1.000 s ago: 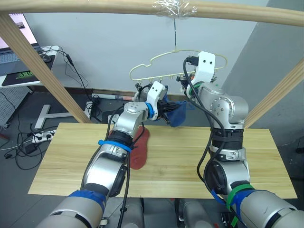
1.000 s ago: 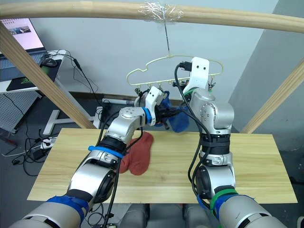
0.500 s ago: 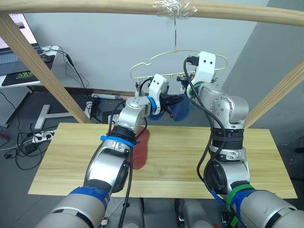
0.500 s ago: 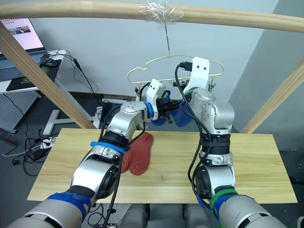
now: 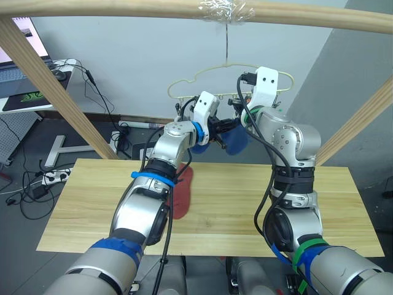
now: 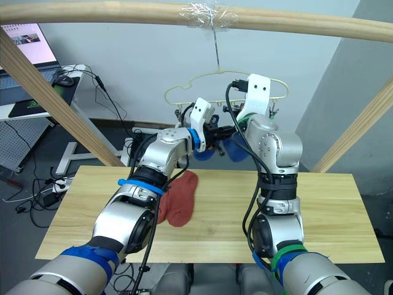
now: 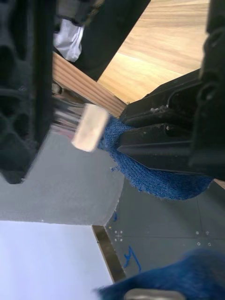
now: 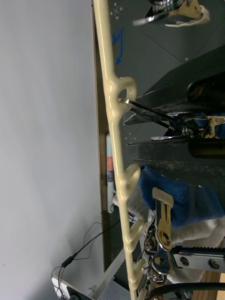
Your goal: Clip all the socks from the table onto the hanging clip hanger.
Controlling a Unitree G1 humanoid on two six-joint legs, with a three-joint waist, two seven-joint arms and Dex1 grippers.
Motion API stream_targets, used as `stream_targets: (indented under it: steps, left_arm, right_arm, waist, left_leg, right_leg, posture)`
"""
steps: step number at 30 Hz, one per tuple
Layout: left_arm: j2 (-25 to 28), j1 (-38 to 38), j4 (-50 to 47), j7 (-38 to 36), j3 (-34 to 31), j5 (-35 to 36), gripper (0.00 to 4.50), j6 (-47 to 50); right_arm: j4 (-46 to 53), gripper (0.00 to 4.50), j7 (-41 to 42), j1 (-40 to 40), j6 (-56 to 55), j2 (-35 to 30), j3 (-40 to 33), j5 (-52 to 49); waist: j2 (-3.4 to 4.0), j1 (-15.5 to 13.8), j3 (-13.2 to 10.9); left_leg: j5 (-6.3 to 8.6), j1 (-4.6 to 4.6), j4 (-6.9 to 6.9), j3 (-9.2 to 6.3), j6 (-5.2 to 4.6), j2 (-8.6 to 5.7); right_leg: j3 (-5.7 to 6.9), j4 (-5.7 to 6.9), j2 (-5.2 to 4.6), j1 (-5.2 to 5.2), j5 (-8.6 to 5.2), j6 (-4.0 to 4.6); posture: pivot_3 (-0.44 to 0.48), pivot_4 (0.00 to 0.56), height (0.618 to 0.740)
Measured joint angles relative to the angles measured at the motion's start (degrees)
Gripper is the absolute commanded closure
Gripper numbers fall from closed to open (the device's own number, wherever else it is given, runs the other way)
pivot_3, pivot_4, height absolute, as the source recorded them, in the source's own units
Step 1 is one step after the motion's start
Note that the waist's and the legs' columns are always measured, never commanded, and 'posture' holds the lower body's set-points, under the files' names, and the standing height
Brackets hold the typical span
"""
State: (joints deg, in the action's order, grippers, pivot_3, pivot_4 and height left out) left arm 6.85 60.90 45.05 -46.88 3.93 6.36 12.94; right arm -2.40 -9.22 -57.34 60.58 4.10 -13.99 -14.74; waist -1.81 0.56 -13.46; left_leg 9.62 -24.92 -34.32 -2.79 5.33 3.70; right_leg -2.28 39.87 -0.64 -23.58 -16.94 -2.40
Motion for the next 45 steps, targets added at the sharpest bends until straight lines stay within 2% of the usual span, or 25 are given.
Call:
stream_targets:
  steps: [12, 20, 25, 28, 31, 37, 45]
  left_arm:
    - [-0.43, 0.23, 0.47, 0.12, -1.02, 0.33, 4.49, 0.22]
    - [-0.63, 1.18, 0.71, 0.01, -2.07, 0.43, 4.50, 0.39]
    - [-0.73, 1.24, 0.70, -0.57, -2.07, 0.44, 4.50, 0.44]
    - [-0.72, 1.23, 0.47, -1.74, -2.04, 0.64, 3.77, 1.11]
    - [-0.50, 0.73, -0.92, -2.58, -1.67, 0.55, 2.86, 1.94]
    - [1.92, -4.49, -9.07, -4.84, -0.06, 0.66, 1.01, 6.40]
    - [9.48, -12.50, -25.72, -11.08, 0.69, 5.64, 1.01, 17.50]
  right_arm:
    - [0.09, 4.31, -0.47, 0.00, -0.02, 0.31, -0.17, 0.00]
    - [0.22, 1.45, -0.49, 0.00, 0.06, 0.59, -0.13, -0.03]
    - [0.22, 1.45, -0.64, 0.00, 0.16, 0.59, -0.15, -0.03]
    - [0.22, 1.41, -0.76, 0.00, 0.36, 0.59, -0.17, -0.04]
    - [0.80, 1.41, -0.77, 0.07, 1.36, 0.63, -0.17, -0.13]
    - [5.26, 1.41, -0.68, 1.88, 5.71, 0.75, -0.20, -1.29]
    - [12.99, 1.41, -0.72, 7.74, 13.02, 0.80, 0.14, -2.26]
  waist:
    - [0.00, -0.01, 0.00]
    - [0.00, -0.01, 0.00]
    - [0.00, -0.01, 0.00]
    - [0.00, 0.00, 0.00]
    - [0.00, 0.03, 0.00]
    - [0.00, 0.17, 0.00]
    - [0.00, 0.85, 0.00]
  left_leg:
    - [0.00, 0.00, 0.00, 0.00, 0.00, 0.00]
    - [0.00, 0.00, 0.00, 0.00, 0.00, 0.00]
    - [0.00, 0.00, 0.00, 0.00, 0.00, 0.00]
    - [0.00, 0.00, 0.00, 0.00, 0.00, 0.00]
    - [0.00, 0.00, 0.00, 0.00, 0.00, 0.00]
    - [0.00, 0.01, 0.01, -0.01, 0.00, 0.01]
    - [-0.01, 0.00, -0.01, -0.06, 0.01, 0.01]
  right_leg:
    - [0.00, 0.01, 0.00, 0.00, 0.00, 0.00]
    - [0.00, 0.00, 0.00, 0.00, 0.00, 0.00]
    - [0.00, 0.01, 0.00, 0.00, 0.00, 0.00]
    - [0.00, 0.00, 0.00, 0.00, 0.00, 0.00]
    - [0.00, 0.00, 0.00, 0.00, 0.00, 0.00]
    - [0.00, 0.03, 0.00, 0.00, 0.00, 0.00]
    - [0.02, 0.07, 0.00, 0.01, 0.00, 0.00]
  posture:
    - [0.052, 0.191, 0.740]
    - [0.050, 0.190, 0.740]
    - [0.049, 0.189, 0.740]
    - [0.049, 0.189, 0.740]
    - [0.049, 0.189, 0.740]
    - [0.049, 0.190, 0.740]
    - [0.060, 0.192, 0.740]
